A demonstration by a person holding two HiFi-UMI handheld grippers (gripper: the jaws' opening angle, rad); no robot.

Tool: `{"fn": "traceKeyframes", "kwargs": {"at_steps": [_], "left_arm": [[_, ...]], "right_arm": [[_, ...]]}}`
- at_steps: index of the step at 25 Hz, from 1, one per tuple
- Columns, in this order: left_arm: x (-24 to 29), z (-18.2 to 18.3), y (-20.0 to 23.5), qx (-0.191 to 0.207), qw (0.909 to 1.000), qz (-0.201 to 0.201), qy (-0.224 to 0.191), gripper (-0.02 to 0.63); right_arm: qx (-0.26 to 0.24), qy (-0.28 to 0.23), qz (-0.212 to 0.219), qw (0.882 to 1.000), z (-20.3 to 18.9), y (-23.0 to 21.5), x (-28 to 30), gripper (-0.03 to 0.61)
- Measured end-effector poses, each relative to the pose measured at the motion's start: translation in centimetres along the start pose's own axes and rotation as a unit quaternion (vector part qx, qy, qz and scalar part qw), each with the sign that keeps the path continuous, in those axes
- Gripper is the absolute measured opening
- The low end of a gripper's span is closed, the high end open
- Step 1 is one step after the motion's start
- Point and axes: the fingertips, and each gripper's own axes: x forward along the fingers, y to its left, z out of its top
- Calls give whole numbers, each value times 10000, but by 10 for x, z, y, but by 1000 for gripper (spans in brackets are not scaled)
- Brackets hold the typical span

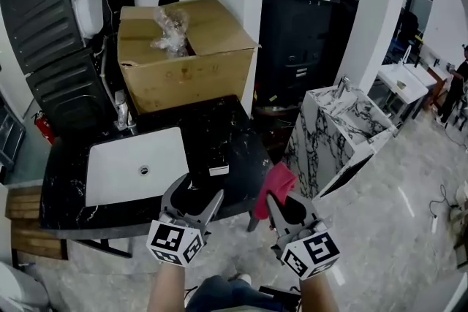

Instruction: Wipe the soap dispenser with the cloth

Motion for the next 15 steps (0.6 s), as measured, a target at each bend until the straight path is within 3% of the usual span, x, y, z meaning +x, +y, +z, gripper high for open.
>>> {"fn": "traceKeyframes", "kwargs": {"at_steps": [8, 15], "left_arm": [[54, -37, 19, -71, 9982, -281, 522, 333], [100, -73, 50, -170, 9952, -399, 877, 265]], "right_arm": [[144, 404, -9, 9991, -27, -17, 35, 49], [93, 716, -244, 9971, -36, -37, 77, 49]]}}
